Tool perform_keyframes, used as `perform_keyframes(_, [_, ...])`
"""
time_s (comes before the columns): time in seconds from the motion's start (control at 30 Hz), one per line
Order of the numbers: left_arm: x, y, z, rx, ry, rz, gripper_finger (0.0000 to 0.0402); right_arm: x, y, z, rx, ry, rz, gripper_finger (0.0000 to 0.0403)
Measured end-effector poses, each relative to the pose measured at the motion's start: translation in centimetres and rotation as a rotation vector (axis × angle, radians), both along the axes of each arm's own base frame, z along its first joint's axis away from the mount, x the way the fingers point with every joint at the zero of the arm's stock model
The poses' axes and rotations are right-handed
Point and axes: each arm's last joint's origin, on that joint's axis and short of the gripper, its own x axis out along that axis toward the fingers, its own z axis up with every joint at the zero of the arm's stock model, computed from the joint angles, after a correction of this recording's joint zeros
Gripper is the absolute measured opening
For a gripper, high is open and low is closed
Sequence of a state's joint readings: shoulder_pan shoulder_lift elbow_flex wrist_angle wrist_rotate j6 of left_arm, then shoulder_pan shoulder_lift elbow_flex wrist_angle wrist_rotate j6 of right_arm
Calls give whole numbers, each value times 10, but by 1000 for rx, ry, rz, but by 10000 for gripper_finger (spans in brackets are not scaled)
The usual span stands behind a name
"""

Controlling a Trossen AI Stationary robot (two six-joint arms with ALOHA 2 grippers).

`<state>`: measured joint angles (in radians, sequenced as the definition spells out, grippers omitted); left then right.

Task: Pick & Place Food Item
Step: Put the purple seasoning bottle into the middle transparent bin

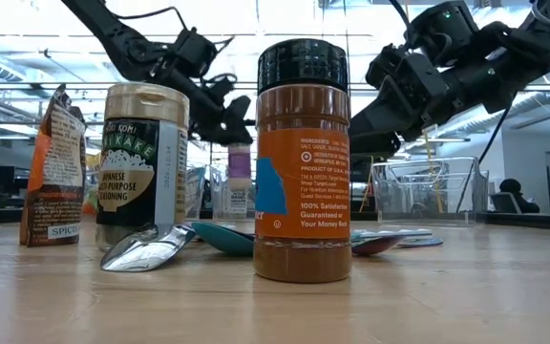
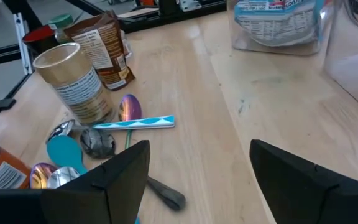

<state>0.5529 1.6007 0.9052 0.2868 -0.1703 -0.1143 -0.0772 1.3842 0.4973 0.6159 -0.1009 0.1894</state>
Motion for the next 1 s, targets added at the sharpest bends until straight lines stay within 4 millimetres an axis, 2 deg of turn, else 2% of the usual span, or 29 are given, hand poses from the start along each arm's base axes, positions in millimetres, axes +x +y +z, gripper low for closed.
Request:
perform_keyframes(0.3, [8,5,-29,-18,82,65,208,0,0,-1,0,6,0,267])
perform_keyframes(1.0, [8,3,-38,-74,96,100,208,0,0,0,0,3,0,267])
